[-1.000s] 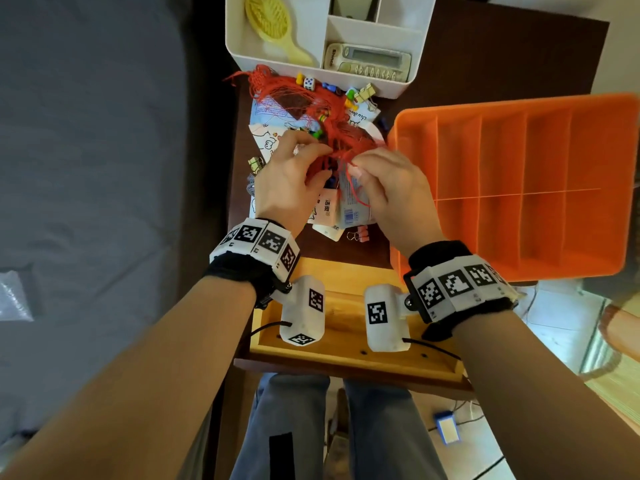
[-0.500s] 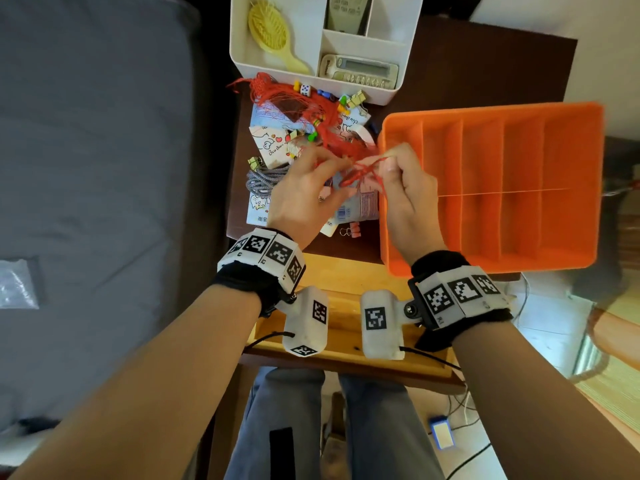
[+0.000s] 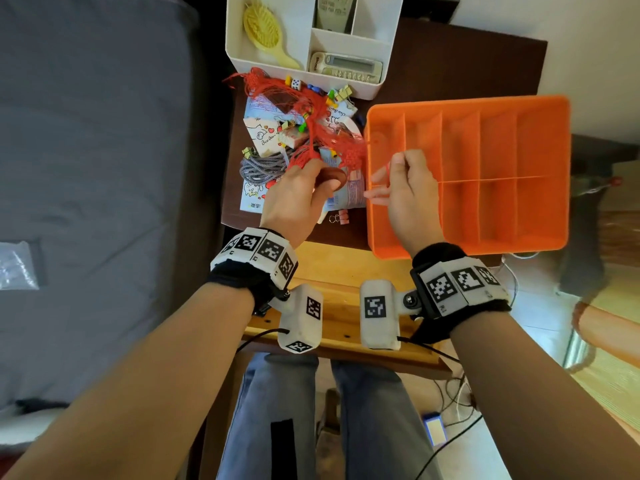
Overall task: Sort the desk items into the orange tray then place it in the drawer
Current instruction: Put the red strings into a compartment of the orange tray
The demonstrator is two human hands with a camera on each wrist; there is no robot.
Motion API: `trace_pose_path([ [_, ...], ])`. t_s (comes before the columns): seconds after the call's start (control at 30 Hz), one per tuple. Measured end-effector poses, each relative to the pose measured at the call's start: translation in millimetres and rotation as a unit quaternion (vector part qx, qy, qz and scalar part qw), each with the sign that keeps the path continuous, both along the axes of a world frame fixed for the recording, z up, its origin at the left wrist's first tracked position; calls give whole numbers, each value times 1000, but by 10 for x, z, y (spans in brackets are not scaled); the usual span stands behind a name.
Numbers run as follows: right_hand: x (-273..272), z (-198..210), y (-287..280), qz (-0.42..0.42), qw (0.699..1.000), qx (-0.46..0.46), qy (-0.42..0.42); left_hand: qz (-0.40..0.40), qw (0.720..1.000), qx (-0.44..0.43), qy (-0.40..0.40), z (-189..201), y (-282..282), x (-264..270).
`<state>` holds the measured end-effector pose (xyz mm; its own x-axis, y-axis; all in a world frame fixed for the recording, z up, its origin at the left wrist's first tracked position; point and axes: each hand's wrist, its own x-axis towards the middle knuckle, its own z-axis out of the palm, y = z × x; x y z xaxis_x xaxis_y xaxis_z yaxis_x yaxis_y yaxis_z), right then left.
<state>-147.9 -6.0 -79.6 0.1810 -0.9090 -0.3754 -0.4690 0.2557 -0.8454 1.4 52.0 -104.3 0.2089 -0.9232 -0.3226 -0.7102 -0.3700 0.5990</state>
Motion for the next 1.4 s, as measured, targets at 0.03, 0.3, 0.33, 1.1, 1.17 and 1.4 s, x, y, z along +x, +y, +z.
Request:
trace_pose_path([
  [0.03, -22, 20, 10, -12, 1000, 2, 9, 2, 1000, -9, 10, 18, -1, -1],
  [0.3, -69, 35, 130, 97, 983, 158, -5, 36, 990, -125, 62, 306, -93, -48],
  [0.33, -53, 58, 139, 121, 983, 136, -13, 41, 986, -135, 90, 333, -106, -52],
  [1.1, 31, 299, 30, 112, 980, 125, -107, 252, 917, -95, 294, 394, -225, -37],
  [1.17, -42, 218, 24, 90, 986, 122, -66, 271, 913, -101, 288, 390, -228, -10],
  [1.4, -265, 74, -37, 136, 977, 88, 140, 286, 902, -99, 308, 371, -278, -22],
])
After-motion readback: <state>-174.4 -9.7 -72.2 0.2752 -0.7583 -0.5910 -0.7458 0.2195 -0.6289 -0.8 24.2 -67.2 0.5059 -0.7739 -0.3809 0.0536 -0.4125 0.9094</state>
